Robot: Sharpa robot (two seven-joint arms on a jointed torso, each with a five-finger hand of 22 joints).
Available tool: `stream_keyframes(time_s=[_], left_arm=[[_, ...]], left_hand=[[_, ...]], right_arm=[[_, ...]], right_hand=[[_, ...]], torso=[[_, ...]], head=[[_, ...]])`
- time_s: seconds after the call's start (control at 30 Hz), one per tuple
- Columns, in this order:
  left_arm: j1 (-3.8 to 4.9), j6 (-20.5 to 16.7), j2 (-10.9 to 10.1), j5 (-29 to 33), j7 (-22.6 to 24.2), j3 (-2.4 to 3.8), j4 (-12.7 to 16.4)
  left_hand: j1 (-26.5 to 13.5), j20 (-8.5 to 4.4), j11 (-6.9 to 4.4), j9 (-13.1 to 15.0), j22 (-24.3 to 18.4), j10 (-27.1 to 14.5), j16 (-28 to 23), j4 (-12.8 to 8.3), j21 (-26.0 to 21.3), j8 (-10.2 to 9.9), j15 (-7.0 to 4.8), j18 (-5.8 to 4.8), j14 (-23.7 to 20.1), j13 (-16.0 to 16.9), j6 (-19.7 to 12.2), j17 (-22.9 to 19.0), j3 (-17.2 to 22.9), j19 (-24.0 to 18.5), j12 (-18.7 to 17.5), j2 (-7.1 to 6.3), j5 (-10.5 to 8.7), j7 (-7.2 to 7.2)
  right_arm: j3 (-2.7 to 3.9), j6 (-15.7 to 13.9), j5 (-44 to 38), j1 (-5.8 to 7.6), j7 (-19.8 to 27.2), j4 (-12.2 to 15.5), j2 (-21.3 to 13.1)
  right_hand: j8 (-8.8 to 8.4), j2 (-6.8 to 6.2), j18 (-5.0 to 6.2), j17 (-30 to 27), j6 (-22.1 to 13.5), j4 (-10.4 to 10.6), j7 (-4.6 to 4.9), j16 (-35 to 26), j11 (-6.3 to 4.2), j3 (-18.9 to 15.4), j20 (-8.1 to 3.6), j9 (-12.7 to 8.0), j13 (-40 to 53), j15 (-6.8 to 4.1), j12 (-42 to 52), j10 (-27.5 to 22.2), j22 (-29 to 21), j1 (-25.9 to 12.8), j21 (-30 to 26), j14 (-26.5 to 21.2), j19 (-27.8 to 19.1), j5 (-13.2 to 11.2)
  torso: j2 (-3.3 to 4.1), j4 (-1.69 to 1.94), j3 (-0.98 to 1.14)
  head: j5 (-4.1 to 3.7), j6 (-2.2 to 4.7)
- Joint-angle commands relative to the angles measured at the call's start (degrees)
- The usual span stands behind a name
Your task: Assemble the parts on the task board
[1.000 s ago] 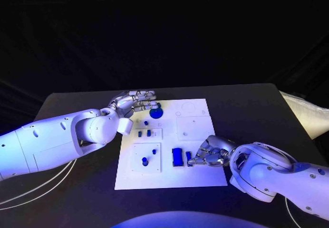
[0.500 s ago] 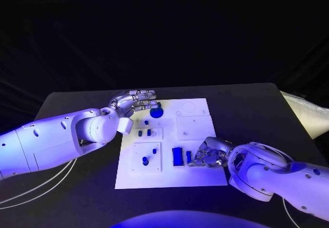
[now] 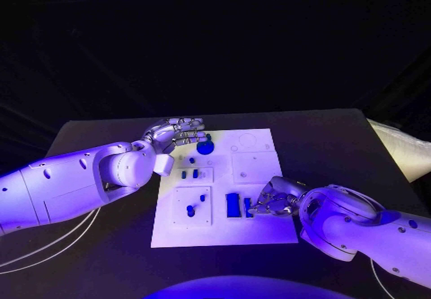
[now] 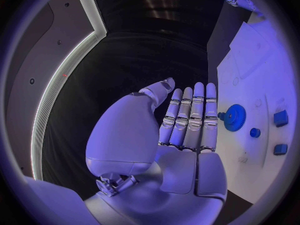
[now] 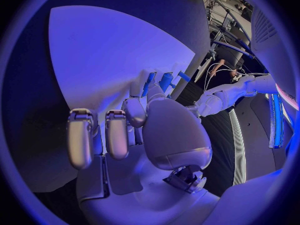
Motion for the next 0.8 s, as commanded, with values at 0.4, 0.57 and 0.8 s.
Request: stream_keyframes(time_s=[0.4, 0.57, 0.8], left_arm=[[-0.45, 1.23, 0.58, -0.17, 0.95, 0.02, -0.85], [-1.09, 1.44, 1.3, -0.17, 2.25, 0.01, -2.17], [-2.01, -0.16, 4.0, -0.3, 5.05, 0.03, -6.8]], left_hand=[[-0.47, 0.05, -0.29, -0.03, -0.43, 0.42, -0.44, 0.21, -0.24, 0.45, -0.09, 1.04, 0.76, -0.06, 0.13, -0.16, -0.46, 0.52, 0.35, 0.35, -0.1, -0.21], [-1.86, -0.02, -1.11, 0.03, -1.65, 2.03, -0.65, 1.33, -0.73, 0.8, -0.59, 1.2, 2.41, 0.03, 0.73, -0.09, -2.11, 0.71, 0.86, 0.12, -0.66, -1.22], [-2.03, -0.05, -1.62, -0.09, -4.25, 4.02, -3.77, 2.46, -2.21, -0.03, -0.59, 1.27, 3.67, -0.1, 1.1, -0.37, -3.94, 0.29, -0.67, 0.22, -1.3, -1.9]], right_arm=[[-0.02, -4.58, 23.93, 4.44, 21.0, -2.24, -3.08], [0.0, -4.98, 38.84, 7.24, 32.64, -8.05, -2.02], [0.17, -2.09, 56.94, 9.4, 45.26, -21.94, 3.61]], right_hand=[[-3.29, 0.41, 1.79, -2.56, -5.45, -0.4, 2.25, -6.91, 1.96, -2.88, 0.81, -0.96, -10.28, 1.36, -15.8, -7.42, -1.33, 1.78, -6.18, 2.07, -5.8, 3.17], [-5.0, 2.02, 3.9, -12.22, -7.85, -2.81, 3.35, -15.97, 2.83, -2.24, 1.36, -1.6, -19.05, 2.0, -27.7, -13.1, -10.36, 5.69, -13.79, -0.65, -12.04, 3.45], [-8.54, 4.08, 7.62, -40.21, -10.78, -4.49, 6.63, -50.57, 6.64, -0.71, 4.41, -4.34, -35.96, 5.42, -45.96, -23.68, -35.85, 10.43, -40.6, -13.48, -28.2, 3.17]], torso=[[-0.96, -0.29, -0.38], [-2.08, -0.65, -0.78], [-4.37, -1.23, -1.69]], head=[[-0.7, 1.47], [-1.0, 2.89], [-1.01, 5.99]])
